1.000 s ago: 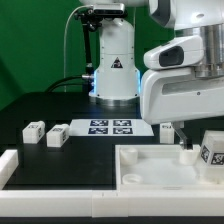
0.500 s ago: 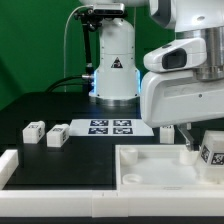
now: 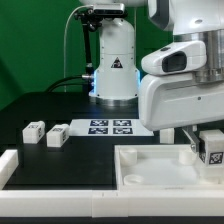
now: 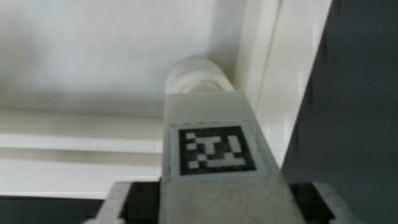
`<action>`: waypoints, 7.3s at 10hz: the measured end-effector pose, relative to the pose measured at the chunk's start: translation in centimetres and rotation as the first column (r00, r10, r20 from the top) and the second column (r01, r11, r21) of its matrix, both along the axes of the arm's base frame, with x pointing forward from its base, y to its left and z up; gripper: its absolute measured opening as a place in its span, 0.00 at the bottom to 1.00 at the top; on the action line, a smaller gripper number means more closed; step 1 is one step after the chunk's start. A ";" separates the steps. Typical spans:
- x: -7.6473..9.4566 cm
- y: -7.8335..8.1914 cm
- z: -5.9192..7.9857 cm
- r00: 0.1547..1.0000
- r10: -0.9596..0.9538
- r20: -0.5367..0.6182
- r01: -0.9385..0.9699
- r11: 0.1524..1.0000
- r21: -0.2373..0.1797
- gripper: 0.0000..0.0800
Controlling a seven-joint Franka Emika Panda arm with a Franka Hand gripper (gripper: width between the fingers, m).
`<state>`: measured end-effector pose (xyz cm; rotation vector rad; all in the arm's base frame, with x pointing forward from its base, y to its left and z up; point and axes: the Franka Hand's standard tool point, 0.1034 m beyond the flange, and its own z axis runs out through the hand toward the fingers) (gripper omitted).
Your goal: Assemble one leg
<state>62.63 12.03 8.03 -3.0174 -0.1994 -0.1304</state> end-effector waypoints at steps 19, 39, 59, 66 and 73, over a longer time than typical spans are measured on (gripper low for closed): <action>-1.0 1.5 -0.5 0.592 -0.791 -0.154 0.804 0.594 0.038 0.81; -0.5 0.1 -0.6 0.952 -0.305 -0.001 0.305 0.952 0.006 0.36; 0.5 0.4 -0.6 1.000 -0.001 0.001 0.001 0.998 -0.068 0.81; 0.6 0.2 -0.6 0.993 0.118 0.007 -0.117 0.990 -0.083 0.46; 0.4 -0.4 -0.6 0.824 -0.567 -0.005 0.566 0.824 -0.026 0.36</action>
Offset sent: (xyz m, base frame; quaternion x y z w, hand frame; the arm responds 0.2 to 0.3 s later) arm -0.0184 -0.0166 -0.0038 0.0078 0.0353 0.3346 0.9417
